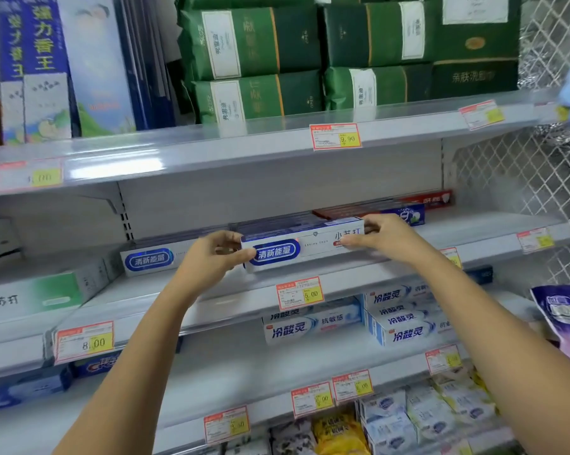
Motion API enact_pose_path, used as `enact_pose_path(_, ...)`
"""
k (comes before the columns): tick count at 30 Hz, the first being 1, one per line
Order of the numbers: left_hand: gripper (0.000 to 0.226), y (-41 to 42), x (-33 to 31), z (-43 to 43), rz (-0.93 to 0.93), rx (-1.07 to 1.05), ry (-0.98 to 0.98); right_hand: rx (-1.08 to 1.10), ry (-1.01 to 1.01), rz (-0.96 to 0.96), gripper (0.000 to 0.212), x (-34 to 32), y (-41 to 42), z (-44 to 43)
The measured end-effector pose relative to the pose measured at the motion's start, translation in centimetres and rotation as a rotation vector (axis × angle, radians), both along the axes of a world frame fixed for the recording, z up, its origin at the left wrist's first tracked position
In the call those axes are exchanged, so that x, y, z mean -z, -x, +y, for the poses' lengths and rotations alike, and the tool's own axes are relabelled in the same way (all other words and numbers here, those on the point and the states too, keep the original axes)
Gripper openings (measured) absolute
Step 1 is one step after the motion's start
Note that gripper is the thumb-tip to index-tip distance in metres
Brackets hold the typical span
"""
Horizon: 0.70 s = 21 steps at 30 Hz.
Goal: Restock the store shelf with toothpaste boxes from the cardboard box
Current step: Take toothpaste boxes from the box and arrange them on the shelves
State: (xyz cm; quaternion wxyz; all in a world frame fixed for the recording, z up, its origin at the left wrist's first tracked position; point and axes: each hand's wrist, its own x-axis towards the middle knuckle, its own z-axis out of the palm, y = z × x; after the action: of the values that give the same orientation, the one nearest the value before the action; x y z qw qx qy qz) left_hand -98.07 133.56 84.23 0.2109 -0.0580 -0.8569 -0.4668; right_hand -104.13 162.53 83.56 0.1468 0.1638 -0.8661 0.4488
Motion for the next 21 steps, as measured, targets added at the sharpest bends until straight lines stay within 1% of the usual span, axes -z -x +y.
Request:
enact_pose_path(2,0.030,0.0,0.4,0.0,-0.010,-0.006,-0.024,-0.002,-0.036,-0.004,0.046,-0.1,0.2,-0.1)
enact_pose_path(5,0.029,0.1,0.6,0.0,0.005,-0.024,-0.012,-0.006,-0.025,-0.023,0.060,-0.3,0.6,0.0)
enact_pose_path(6,0.030,0.2,0.7,0.0,0.007,-0.030,-0.012,-0.007,-0.017,-0.013,0.055,-0.4,0.4,0.0)
enact_pose_path(8,0.031,0.4,0.9,-0.1,0.009,-0.035,-0.036,-0.010,0.011,0.010,0.038,-0.2,0.6,-0.1)
enact_pose_path(11,0.032,0.5,0.8,-0.1,0.040,-0.053,-0.069,-0.023,0.111,0.044,0.029,-0.7,0.7,-0.2)
enact_pose_path(16,0.026,1.7,-1.2,0.6,0.143,-0.050,-0.186,-0.031,0.222,0.068,0.031,-2.9,1.5,-0.9)
enact_pose_path(18,0.018,2.6,-2.4,0.8,0.178,-0.054,-0.231,-0.056,0.281,0.071,0.043,-3.8,2.2,-1.4)
enact_pose_path(19,0.017,3.0,-2.9,0.9,0.181,-0.062,-0.235,-0.056,0.311,0.071,0.049,-4.2,2.5,-1.8)
enact_pose_path(21,0.024,4.0,-3.6,0.9,0.165,-0.090,-0.212,-0.042,0.339,0.052,0.059,-4.8,3.1,-2.6)
